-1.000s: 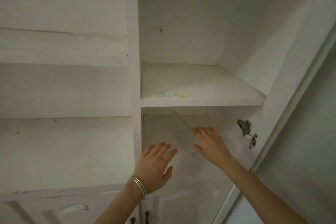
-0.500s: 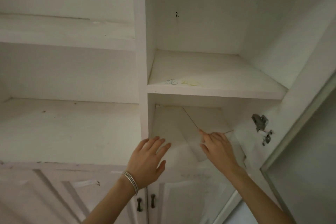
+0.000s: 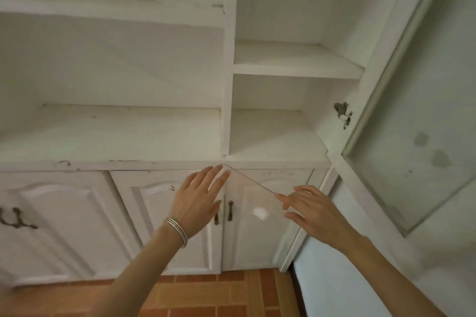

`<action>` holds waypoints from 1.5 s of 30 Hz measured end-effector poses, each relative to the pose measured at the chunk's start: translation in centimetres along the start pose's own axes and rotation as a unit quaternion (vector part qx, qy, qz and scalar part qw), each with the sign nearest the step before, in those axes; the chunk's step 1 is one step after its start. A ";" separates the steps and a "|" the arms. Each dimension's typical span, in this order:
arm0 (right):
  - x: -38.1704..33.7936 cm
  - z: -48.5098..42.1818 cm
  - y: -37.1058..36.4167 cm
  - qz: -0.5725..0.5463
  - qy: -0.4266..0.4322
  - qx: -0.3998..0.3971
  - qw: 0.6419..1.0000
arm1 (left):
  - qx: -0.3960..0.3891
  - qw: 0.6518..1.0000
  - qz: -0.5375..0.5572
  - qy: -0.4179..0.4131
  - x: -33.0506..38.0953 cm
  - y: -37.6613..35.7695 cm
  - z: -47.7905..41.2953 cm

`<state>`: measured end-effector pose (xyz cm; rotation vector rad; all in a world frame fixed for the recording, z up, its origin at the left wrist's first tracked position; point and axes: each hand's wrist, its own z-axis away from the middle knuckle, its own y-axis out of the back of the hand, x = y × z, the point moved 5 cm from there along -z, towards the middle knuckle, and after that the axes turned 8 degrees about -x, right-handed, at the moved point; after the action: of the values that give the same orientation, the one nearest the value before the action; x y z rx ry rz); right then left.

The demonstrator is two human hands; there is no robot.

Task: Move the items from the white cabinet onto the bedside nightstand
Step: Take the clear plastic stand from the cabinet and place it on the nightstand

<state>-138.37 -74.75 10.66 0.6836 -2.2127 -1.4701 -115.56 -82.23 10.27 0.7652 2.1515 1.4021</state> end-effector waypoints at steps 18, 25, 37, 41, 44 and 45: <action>-18.0 -4.5 -0.3 -0.082 0.267 -0.060 0.958 | 0.038 0.974 -0.127 0.185 -0.8 12.2 24.5; -32.2 -4.7 -3.3 -0.307 0.264 -0.116 0.907 | 0.022 0.938 -0.174 0.300 5.5 17.4 34.9; -58.3 -4.3 -1.4 -0.433 0.420 -0.284 0.745 | -0.061 0.869 -0.195 0.451 13.1 26.1 58.6; -66.2 -4.4 0.5 -0.431 0.467 -0.366 0.680 | -0.072 0.873 -0.238 0.418 14.7 30.2 64.7; -72.6 -3.6 1.8 -0.428 0.502 -0.392 0.642 | -0.076 0.885 -0.274 0.369 15.2 32.4 68.2; -74.7 -3.3 1.9 -0.419 0.511 -0.398 0.636 | -0.070 0.887 -0.282 0.358 15.1 33.0 69.7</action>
<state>-76.88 -32.13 9.41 1.7059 -0.2269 -1.5302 -75.46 -14.72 13.44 -0.5131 2.4379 1.6147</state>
